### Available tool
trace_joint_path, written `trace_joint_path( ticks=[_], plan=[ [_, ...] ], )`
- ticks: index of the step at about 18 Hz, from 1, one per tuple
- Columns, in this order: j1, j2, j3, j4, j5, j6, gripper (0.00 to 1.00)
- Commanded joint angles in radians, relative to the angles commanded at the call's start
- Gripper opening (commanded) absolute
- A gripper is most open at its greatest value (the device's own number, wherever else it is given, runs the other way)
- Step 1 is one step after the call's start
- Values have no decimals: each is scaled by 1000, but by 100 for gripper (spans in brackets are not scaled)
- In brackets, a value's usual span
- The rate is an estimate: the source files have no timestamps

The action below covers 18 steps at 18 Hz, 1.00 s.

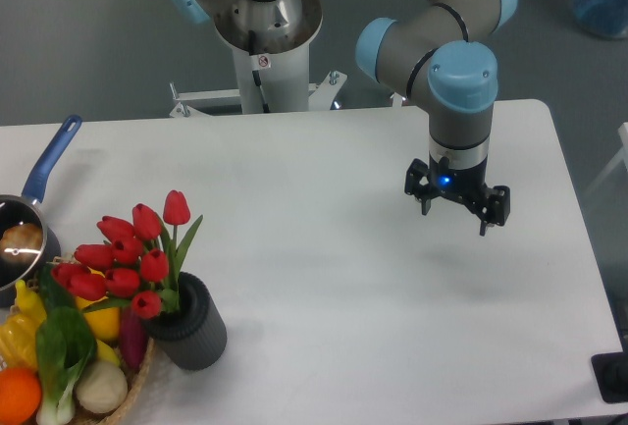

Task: Pick up the flowers from the vase
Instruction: 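Move the open gripper across the table toward the tulip vase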

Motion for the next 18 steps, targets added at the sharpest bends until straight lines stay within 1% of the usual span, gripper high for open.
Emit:
trace_joint_path(
  ticks=[6,7,9,12,14,15,18],
  plan=[
    [-8,12,-8,-3,-11,-12,100],
    [-9,24,-24,-2,-14,-14,100],
    [-21,70,-81,6,-18,-28,100],
    [-95,106,-135,3,-9,-31,100],
    [-144,110,-162,5,-6,-32,100],
    [-161,120,-163,3,-5,-32,100],
    [-176,150,-182,5,-17,-29,100]
  ],
)
